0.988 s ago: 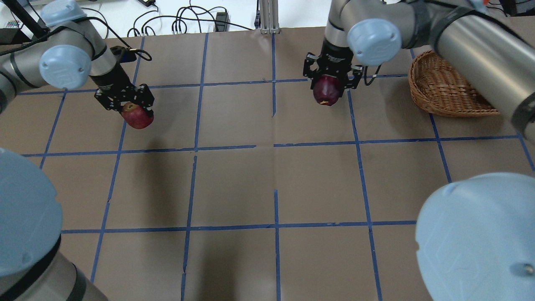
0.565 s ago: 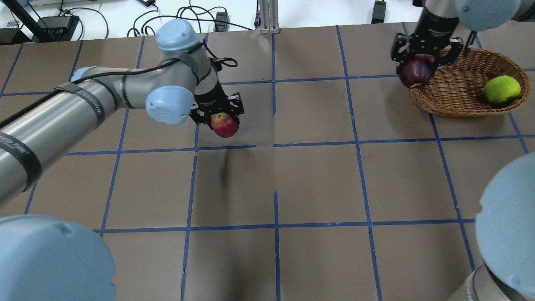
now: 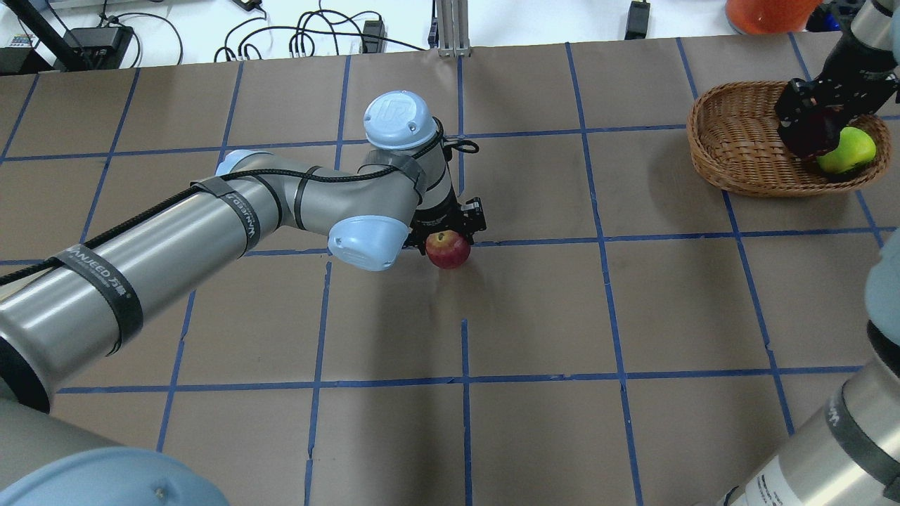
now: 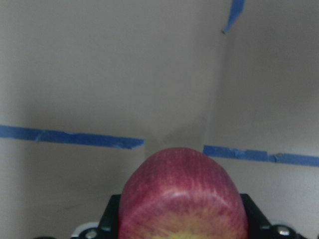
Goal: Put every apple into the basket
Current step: 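Drop the red apple in the basket with the right gripper while the left carries another, then release the red apple at center and raise the left gripper while the right gripper returns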
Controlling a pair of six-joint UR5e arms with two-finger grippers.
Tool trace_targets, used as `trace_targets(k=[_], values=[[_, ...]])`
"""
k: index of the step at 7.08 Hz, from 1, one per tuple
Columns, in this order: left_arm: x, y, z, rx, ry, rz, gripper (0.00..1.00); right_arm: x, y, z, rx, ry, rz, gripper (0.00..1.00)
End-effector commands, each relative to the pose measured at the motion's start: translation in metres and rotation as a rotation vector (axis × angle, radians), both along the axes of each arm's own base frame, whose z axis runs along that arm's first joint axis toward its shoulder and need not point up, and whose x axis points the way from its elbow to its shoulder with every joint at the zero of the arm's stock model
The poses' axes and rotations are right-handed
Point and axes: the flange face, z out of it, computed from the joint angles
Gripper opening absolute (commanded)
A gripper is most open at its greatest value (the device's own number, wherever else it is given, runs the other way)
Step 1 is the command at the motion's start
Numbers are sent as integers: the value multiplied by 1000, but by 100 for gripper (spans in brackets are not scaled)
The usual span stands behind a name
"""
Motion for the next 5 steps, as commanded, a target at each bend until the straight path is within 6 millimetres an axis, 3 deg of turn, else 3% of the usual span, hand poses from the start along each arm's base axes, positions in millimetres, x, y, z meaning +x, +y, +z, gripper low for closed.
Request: trace_targets(k=[1, 2, 3, 4, 5], values=[[19, 0, 38, 3, -7, 31, 100, -25, -14, -38, -36, 17, -3, 0], [45, 2, 89, 32, -39, 57, 100, -24, -14, -35, -42, 8, -5, 7], [73, 14, 136, 93, -114, 39, 100, -24, -14, -35, -46, 11, -3, 54], [106, 25, 166, 125, -147, -71, 100, -25, -16, -33, -69, 23, -3, 100], [130, 42, 200, 119, -143, -70, 100, -22, -17, -27, -77, 27, 0, 100]])
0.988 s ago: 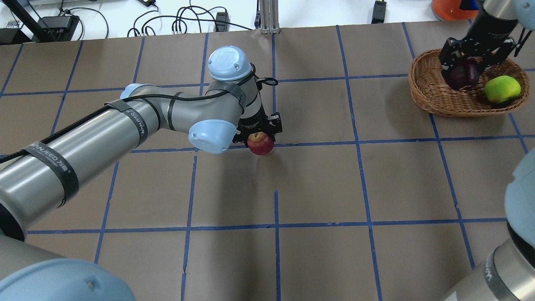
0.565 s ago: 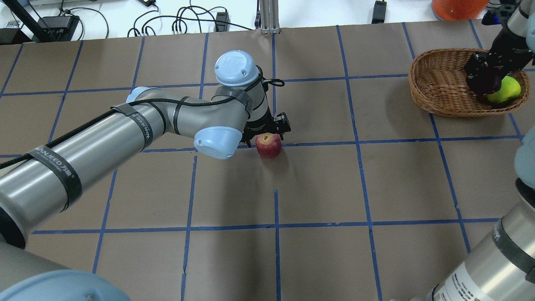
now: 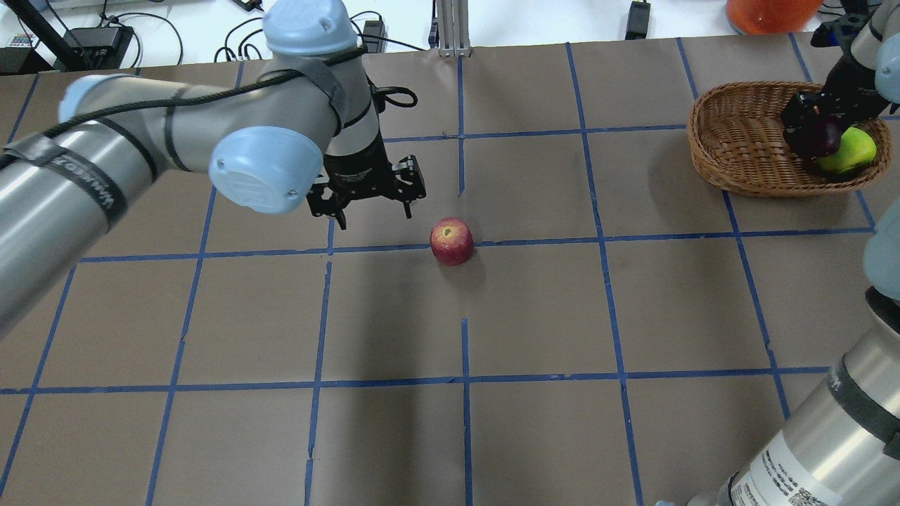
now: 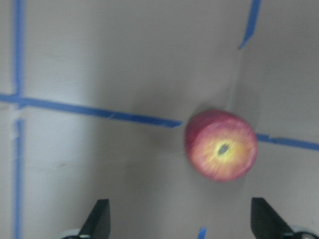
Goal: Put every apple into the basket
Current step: 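Release the red apple at center and raise the left gripper while the right gripper returns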
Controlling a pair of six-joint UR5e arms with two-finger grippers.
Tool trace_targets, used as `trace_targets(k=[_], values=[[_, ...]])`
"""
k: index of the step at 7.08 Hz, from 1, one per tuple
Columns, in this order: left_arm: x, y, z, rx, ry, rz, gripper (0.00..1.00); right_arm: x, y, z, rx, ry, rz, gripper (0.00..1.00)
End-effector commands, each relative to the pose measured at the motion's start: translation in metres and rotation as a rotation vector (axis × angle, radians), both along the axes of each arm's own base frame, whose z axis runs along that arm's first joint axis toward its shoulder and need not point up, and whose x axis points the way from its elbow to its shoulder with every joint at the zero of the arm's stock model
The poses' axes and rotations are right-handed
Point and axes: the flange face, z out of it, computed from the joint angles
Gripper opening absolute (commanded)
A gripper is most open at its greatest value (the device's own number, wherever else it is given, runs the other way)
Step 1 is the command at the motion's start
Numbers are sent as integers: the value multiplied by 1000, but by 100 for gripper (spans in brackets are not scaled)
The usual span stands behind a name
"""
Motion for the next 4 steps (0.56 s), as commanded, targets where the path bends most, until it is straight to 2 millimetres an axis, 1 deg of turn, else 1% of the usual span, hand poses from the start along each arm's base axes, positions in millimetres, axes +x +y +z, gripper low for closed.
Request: trace_targets(k=[1, 2, 3, 4], values=[[39, 45, 84, -17, -10, -29, 100, 12, -4, 14, -16, 13, 7, 100], [49, 57, 107, -56, 1, -16, 100, 37, -3, 41, -29, 18, 37, 100], [64, 49, 116, -82, 19, -18, 100, 107, 2, 74, -3, 1, 65, 100], [71, 57, 116, -79, 23, -66, 100, 197, 14, 88, 63, -25, -24, 100]])
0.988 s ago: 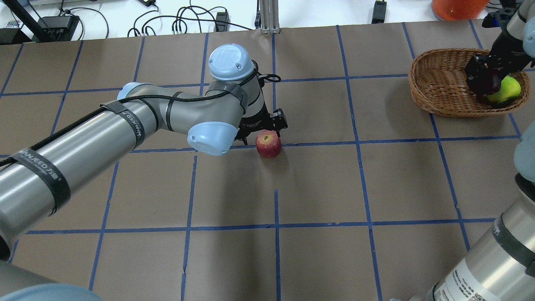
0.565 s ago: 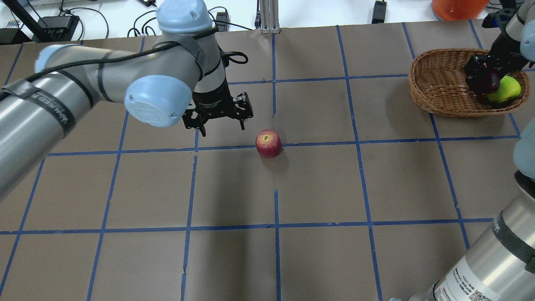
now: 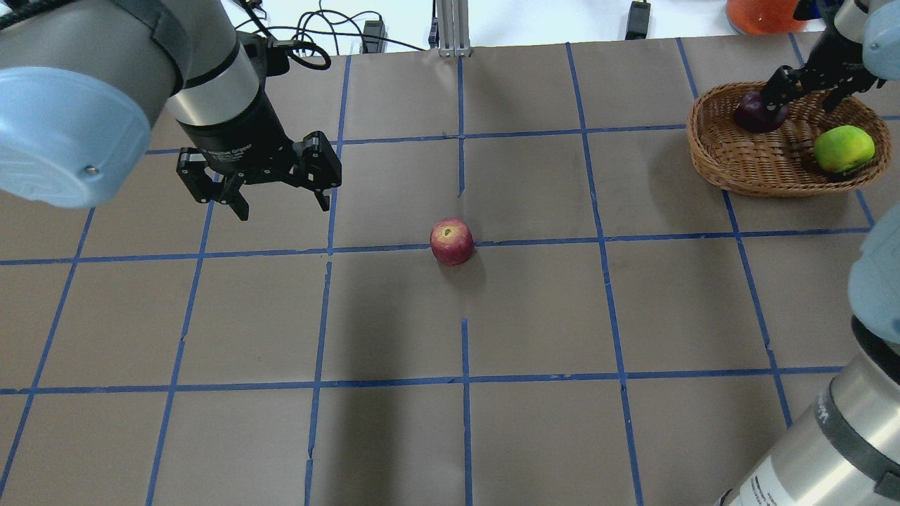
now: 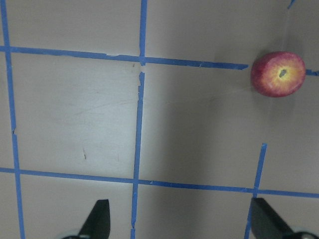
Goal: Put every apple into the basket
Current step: 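Release the red apple at center and raise the left gripper while the right gripper returns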
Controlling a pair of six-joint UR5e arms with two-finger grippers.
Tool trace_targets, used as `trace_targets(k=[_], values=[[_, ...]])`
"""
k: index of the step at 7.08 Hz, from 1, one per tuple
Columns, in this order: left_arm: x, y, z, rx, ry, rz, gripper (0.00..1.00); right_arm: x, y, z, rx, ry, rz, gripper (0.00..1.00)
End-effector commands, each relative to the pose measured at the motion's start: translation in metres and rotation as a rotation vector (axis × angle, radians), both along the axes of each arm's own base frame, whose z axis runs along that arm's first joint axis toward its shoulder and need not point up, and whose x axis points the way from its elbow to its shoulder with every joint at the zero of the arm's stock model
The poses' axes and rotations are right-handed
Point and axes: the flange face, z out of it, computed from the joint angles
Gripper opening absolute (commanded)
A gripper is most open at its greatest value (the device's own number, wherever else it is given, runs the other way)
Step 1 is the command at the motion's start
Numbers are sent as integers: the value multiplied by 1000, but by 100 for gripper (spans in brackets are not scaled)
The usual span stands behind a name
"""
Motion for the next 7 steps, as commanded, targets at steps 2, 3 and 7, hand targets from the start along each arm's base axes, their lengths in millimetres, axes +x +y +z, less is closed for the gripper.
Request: trace_targets(k=[2, 3, 7], values=[[17, 14, 19, -51, -1, -140, 100, 275, 40, 29, 56, -6, -96, 100], [25, 11, 21, -66, 1, -121, 100, 325, 52, 18, 66, -1, -135, 100], [38, 5, 25, -98, -3, -89, 100, 431, 72, -50, 195, -138, -182, 100]])
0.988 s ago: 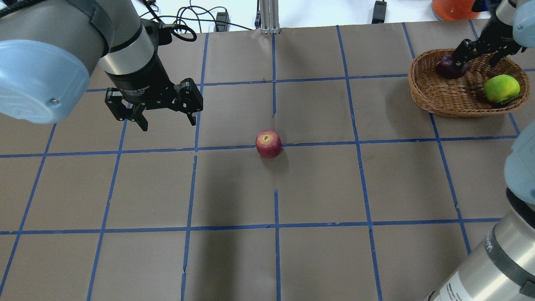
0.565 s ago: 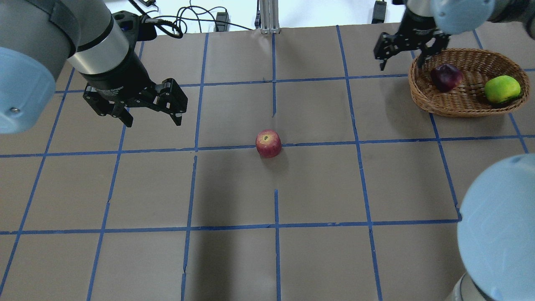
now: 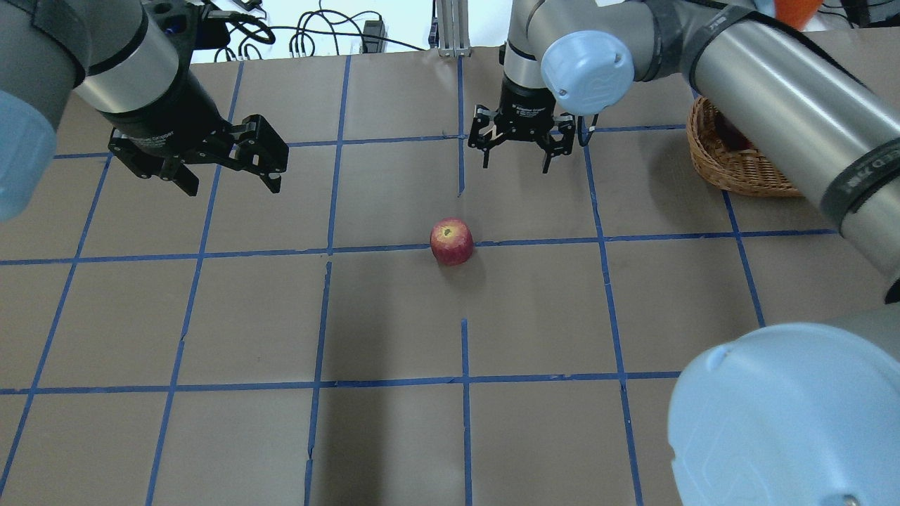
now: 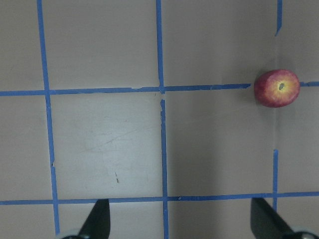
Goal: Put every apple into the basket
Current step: 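Grasp the red apple at the table center with the right gripper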
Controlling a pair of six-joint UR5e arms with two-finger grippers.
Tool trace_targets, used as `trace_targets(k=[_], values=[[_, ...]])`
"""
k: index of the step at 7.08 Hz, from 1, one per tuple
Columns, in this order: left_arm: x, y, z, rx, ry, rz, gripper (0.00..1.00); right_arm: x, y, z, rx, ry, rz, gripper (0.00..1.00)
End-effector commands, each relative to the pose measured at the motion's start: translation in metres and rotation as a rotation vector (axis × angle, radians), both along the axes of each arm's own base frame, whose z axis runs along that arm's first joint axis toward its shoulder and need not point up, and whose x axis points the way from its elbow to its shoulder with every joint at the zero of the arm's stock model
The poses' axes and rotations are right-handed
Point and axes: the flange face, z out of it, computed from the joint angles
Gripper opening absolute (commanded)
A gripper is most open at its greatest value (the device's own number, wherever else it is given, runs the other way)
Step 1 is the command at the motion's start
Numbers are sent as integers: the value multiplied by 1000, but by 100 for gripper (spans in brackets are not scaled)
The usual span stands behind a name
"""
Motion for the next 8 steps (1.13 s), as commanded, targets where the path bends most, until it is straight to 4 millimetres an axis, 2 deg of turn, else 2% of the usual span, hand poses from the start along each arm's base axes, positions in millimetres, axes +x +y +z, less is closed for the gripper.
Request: trace_targets(k=[1, 2, 3, 5, 8], values=[[1, 0, -1, 2, 1, 2, 100, 47, 11, -31, 19, -10, 15, 100], [0, 0, 0, 1, 7, 2, 100, 68, 18, -40, 25, -35, 39, 100], [2, -1, -1, 2, 1, 5, 100, 77, 20, -57, 55, -52, 41, 100], [1, 0, -1, 4, -1, 3, 100, 86, 23, -87, 94, -33, 47, 100], [2, 0, -1, 5, -3, 6, 100, 89, 27, -94, 111, -29, 54, 100]])
